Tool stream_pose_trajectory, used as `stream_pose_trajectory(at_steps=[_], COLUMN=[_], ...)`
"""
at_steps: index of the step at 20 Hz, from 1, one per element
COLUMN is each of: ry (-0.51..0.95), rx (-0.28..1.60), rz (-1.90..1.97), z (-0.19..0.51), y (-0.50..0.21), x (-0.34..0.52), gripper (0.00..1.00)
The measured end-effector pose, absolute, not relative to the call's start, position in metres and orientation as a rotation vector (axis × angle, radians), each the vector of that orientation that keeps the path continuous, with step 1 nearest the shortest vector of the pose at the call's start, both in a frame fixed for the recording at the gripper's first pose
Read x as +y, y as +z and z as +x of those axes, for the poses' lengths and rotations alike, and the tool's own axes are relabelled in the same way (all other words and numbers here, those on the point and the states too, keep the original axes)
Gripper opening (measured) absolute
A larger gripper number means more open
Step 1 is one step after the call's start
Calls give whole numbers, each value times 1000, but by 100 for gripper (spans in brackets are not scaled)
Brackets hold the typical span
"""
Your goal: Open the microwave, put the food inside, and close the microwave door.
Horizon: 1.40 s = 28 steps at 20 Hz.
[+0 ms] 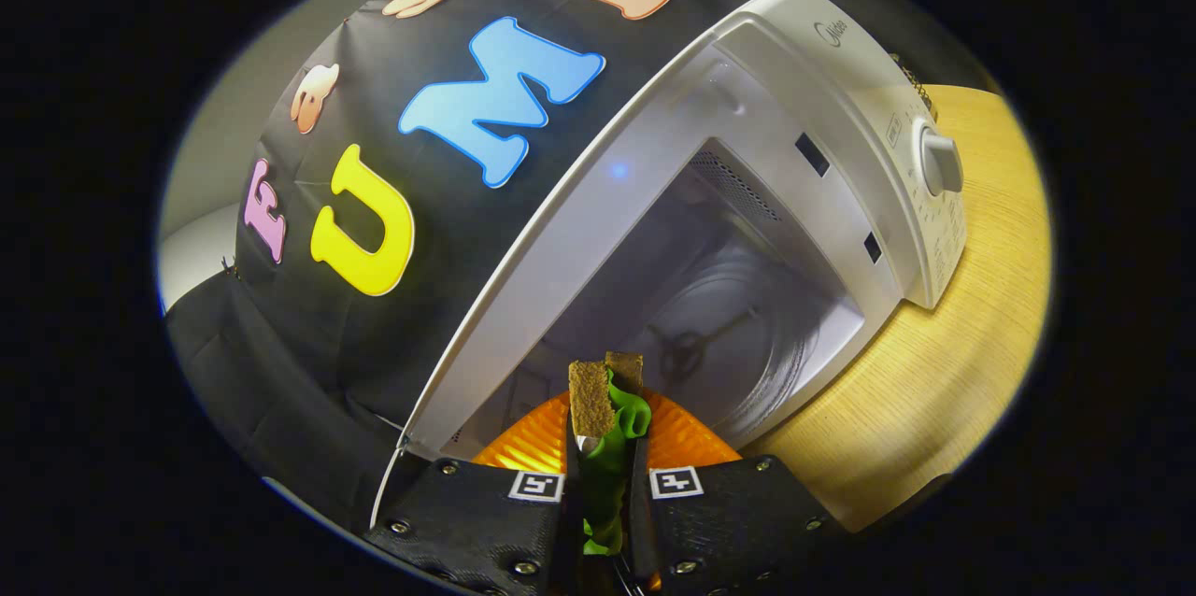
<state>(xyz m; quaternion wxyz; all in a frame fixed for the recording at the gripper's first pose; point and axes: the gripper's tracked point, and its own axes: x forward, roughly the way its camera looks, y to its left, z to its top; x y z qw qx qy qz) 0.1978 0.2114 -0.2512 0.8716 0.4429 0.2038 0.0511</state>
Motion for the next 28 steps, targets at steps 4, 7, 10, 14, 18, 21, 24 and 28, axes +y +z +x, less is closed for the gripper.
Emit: stream_pose_trajectory(at_steps=[4,7,10,14,18,21,24,28], ry=[71,42,27,10,-16,-31,-49,-92], rx=[405,398,377,371,374,394,420,450], rz=[935,936,940,938,908,867,825,728], z=[214,225,234,240,240,236,228,216], y=[-266,-279,-287,-296,-301,-307,-311,-318], x=[210,206,206,206,203,199,195,183], gripper=[19,19,19,24,36,45,93,96])
